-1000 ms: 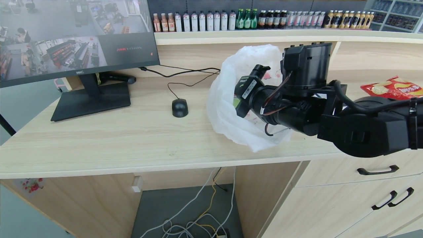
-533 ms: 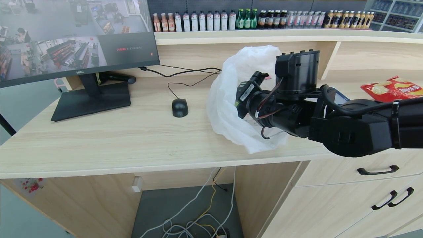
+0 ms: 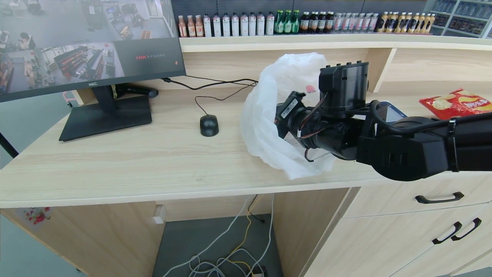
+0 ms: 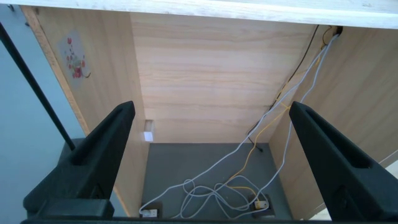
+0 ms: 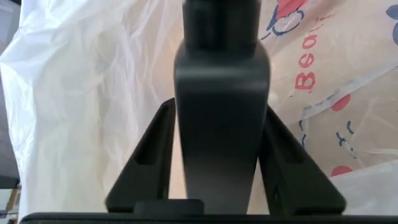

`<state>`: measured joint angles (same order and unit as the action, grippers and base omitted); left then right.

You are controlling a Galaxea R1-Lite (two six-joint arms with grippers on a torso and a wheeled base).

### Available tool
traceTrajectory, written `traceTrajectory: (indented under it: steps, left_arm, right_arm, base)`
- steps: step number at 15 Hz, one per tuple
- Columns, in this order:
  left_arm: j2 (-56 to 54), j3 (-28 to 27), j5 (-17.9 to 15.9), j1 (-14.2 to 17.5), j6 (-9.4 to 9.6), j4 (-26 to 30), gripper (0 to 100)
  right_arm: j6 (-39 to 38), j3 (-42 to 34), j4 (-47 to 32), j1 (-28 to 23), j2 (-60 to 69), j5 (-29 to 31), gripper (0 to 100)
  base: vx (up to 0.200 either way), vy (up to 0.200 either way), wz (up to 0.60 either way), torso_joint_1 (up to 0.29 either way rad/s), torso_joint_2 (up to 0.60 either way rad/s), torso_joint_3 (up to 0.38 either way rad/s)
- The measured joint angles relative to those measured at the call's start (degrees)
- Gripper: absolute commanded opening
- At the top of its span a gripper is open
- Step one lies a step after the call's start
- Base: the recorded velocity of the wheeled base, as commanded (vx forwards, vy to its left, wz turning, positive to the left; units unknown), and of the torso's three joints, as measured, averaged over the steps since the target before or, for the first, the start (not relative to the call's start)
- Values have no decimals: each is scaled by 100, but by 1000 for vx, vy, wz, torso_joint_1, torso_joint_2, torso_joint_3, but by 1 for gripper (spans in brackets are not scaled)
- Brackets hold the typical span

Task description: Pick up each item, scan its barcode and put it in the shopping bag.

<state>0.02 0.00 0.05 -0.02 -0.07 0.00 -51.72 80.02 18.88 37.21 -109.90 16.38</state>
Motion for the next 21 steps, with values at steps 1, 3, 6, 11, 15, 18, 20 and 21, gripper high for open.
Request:
traceTrajectory:
  steps: [1, 3, 6, 11, 15, 18, 20, 21]
  left_arm:
    - [0, 0, 0, 0, 0, 0, 100]
    - [0, 0, 0, 0, 0, 0, 100]
    - [0, 0, 0, -2, 0, 0, 100]
    - [0, 0, 0, 2, 0, 0, 100]
    - [0, 0, -2, 2, 0, 0, 100]
    - [0, 0, 0, 2, 0, 0, 100]
    - [0, 0, 0, 2, 0, 0, 100]
    - [0, 0, 0, 2, 0, 0, 100]
  right_arm:
    - [-6, 0, 2, 0, 0, 0, 100]
    - [-68, -4, 18, -6, 0, 0, 100]
    - [-101, -4, 5, 2, 4, 15, 100]
    - [-104, -39, -9, 5, 56, 145, 100]
    - [-79, -48, -30, 50, 157, 318, 100]
    - [249, -26, -66, 124, 276, 441, 100]
    - [567, -26, -33, 140, 354, 503, 100]
    - [653, -26, -26, 143, 391, 512, 100]
  base:
    - [0, 0, 0, 0, 0, 0]
    - [0, 0, 0, 0, 0, 0]
    - [0, 0, 0, 0, 0, 0]
    - [0, 0, 0, 0, 0, 0]
    - [0, 0, 0, 0, 0, 0]
    - [0, 0, 0, 0, 0, 0]
    - [0, 0, 0, 0, 0, 0]
    - [0, 0, 0, 0, 0, 0]
